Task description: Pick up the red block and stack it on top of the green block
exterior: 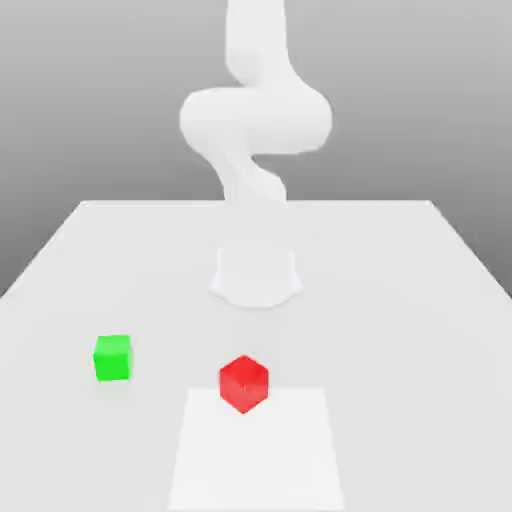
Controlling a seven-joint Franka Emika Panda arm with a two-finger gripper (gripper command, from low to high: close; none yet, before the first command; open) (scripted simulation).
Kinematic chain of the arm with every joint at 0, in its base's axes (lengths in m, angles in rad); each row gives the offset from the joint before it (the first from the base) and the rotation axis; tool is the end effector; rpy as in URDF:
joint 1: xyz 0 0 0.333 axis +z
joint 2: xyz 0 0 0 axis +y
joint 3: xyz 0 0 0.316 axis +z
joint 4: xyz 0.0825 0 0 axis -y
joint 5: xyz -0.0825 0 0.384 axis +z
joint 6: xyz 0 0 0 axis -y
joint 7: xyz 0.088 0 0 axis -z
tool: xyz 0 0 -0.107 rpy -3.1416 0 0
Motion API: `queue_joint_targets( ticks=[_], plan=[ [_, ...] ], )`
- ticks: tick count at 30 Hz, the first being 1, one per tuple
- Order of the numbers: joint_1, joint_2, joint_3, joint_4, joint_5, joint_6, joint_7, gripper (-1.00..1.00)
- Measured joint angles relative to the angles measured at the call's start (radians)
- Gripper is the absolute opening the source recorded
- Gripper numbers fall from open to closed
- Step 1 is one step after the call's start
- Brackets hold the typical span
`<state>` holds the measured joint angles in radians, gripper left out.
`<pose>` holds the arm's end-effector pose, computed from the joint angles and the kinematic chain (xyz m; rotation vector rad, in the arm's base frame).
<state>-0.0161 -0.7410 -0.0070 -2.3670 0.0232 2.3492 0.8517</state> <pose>0.3722 -0.0091 0.6610 -2.4223 1.1475 -0.9128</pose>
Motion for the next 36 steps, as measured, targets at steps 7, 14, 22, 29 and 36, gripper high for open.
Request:
queue_joint_targets(
  ticks=[7,14,22,29,36],
  plan=[
    [-0.053,0.205,0.021,-0.219,0.062,0.165,0.184,0.00],
    [-0.110,0.428,0.095,-0.452,0.086,0.346,0.421,0.00],
    [-0.170,0.692,0.150,-0.588,0.026,0.563,0.639,0.00],
    [-0.123,0.869,0.071,-0.568,-0.090,0.716,0.722,0.00],
    [-0.085,0.909,0.033,-0.565,-0.097,0.754,0.731,-1.00]
  ],
)
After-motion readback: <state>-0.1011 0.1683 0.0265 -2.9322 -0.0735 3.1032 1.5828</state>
